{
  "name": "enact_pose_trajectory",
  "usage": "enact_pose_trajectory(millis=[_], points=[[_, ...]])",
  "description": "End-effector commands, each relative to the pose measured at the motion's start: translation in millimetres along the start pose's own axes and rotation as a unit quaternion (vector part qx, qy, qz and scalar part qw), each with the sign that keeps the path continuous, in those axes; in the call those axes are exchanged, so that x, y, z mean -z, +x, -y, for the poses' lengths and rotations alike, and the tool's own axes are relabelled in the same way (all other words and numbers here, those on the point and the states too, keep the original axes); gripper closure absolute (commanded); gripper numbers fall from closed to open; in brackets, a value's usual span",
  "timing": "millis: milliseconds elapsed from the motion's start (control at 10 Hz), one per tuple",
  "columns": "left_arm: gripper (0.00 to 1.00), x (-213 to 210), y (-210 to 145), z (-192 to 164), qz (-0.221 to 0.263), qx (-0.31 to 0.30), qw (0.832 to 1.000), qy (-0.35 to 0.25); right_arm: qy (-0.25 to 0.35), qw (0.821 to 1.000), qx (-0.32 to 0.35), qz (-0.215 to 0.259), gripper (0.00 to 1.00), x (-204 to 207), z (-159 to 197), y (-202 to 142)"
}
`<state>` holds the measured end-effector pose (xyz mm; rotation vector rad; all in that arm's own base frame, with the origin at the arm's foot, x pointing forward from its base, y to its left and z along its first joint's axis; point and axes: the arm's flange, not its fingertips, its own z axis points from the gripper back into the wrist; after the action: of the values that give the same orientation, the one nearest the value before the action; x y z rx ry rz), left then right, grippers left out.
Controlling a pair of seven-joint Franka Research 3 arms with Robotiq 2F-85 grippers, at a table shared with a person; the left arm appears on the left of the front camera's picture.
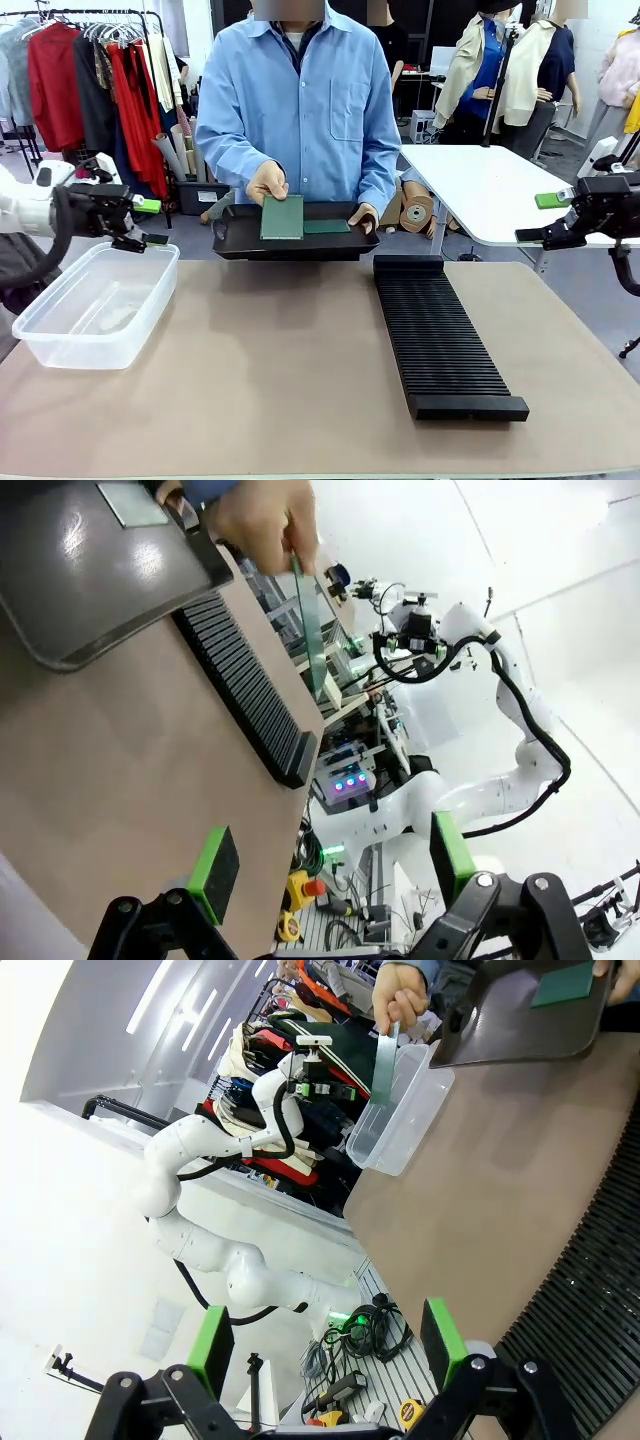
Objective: Sort PCBs into racks and boxes based on the side picked up.
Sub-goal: Pick up the Blank PCB handed by the Human.
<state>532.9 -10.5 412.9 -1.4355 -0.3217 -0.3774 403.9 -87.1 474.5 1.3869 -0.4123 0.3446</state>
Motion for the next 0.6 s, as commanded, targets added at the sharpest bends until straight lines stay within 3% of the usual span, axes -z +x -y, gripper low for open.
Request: enact_pose_trajectory(millis=[0, 500], points=[[0.00, 16, 15, -10, 0.007, 0.005, 1.000, -0.028, 0.003, 1.000, 0.003, 0.000, 0.00, 0, -2, 1], [0.00, 67, 13, -20, 0.020, 0.007, 0.999, -0.033, 0.003, 1.000, 0.003, 0.000, 0.00, 0, -2, 1]])
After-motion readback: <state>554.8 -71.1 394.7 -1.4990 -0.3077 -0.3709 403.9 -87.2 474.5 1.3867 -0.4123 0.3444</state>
